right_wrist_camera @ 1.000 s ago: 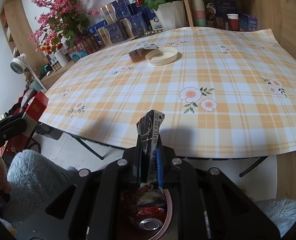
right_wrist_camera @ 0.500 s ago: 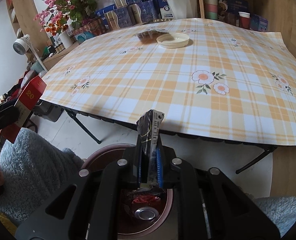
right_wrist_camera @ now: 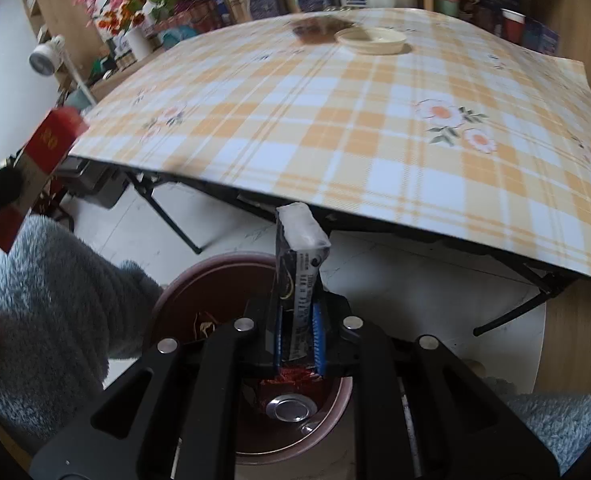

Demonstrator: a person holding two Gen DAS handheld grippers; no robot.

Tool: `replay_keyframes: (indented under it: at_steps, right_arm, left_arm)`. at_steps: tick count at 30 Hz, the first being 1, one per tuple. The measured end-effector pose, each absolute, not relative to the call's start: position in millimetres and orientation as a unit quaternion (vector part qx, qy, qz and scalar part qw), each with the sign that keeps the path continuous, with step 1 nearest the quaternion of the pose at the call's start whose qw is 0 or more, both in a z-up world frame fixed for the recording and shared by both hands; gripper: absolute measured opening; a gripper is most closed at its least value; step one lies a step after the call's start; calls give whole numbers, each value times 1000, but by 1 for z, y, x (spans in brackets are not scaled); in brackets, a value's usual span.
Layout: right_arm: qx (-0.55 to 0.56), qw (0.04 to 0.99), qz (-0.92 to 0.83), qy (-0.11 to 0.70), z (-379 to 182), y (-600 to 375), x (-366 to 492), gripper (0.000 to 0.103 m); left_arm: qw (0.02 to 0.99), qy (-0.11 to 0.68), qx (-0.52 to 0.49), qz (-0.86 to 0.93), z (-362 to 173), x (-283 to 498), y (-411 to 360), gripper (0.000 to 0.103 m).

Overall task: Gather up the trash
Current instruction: 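Carry the black packet over the bin and open the right gripper while the left gripper carries the red box, then lower the red cigarette box into the bin and open the left gripper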

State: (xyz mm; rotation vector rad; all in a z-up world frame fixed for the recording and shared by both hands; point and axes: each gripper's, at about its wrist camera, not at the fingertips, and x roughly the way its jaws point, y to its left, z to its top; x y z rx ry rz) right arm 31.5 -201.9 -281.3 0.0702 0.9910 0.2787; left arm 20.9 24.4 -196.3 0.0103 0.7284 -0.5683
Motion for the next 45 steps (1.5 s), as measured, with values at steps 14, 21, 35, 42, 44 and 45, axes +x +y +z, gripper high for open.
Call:
replay_keyframes:
  at_steps: [14,21,35,42,44,45]
  right_arm:
    - [-22,845,157,511,-301,-173,32,55]
    - [-8,878,132,461,-277,-181,28,85]
    - [63,931,15,358,-231,-247,28,97]
    - [79,931,4,357,-233,-254,22,97]
    - [80,931,5,357,-233,-254,22,97]
    - [81,931,5,357,-234,-254,22,97]
  left_arm:
    - [890,362,7,-276,-202,23,22,56]
    - [888,366,12,-276,-204,23,20,56]
    - [856,430,49,-284,-235,35,-4,56]
    - [838,455,76,-292,-249,33,-18,55]
    - [834,460,77,-293,-251,33,-19,55]
    - [833,463,77,-293,-252,33,-20,55]
